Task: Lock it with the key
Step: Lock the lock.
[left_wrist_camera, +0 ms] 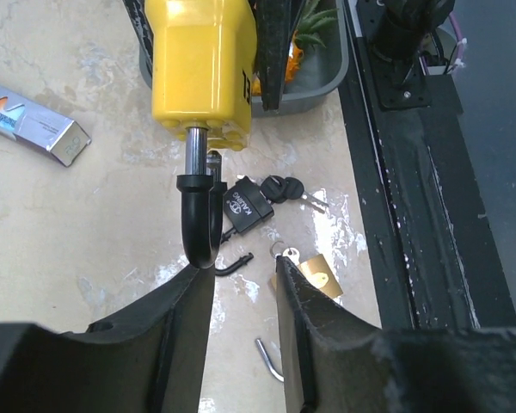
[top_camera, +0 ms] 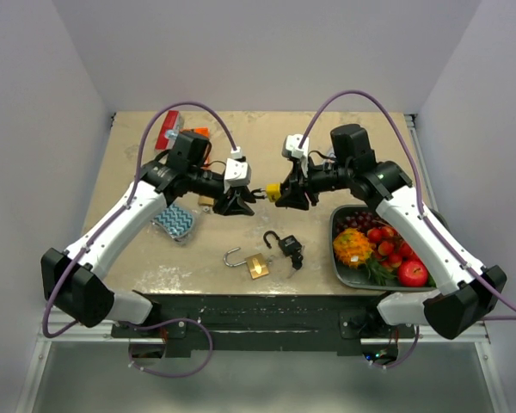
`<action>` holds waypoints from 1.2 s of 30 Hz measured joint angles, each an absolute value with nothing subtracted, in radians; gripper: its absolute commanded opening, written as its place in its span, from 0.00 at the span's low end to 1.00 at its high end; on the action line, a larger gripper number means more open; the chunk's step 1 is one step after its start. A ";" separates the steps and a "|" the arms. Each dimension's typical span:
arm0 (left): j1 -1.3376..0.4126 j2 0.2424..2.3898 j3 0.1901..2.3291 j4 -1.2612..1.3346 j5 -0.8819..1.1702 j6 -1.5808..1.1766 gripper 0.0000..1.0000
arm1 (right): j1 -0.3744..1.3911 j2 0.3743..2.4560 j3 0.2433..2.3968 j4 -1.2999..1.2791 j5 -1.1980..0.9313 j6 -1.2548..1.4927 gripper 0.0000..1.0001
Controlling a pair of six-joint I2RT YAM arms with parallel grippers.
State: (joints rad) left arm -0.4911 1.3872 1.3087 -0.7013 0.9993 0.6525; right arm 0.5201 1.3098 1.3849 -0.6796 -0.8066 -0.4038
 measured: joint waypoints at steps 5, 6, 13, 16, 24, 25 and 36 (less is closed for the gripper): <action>-0.491 1.373 1.293 -0.657 0.999 0.620 0.38 | 0.520 1.309 1.385 -0.682 -0.813 -0.406 0.00; -0.491 1.368 1.293 -0.644 0.997 0.610 0.38 | 0.520 1.309 1.385 -0.683 -0.815 -0.409 0.00; -0.495 1.333 1.290 -0.582 0.973 0.587 0.31 | 0.520 1.309 1.385 -0.696 -0.833 -0.420 0.00; -0.504 1.331 1.290 -0.578 0.965 0.586 0.24 | 0.520 1.309 1.385 -0.696 -0.834 -0.420 0.00; -0.519 1.331 1.290 -0.569 0.956 0.559 0.00 | 0.521 1.309 1.385 -0.696 -0.841 -0.420 0.00; -0.519 1.332 1.290 -0.566 0.955 0.553 0.00 | 0.520 1.309 1.385 -0.696 -0.841 -0.421 0.00; -0.542 1.347 1.290 -0.553 0.936 0.449 0.00 | 0.524 1.310 1.368 -0.696 -0.839 -0.431 0.00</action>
State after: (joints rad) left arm -0.5423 1.3472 1.2903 -0.5529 0.9360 0.4488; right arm 0.5243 1.3098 1.3682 -0.6956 -0.8394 -0.4309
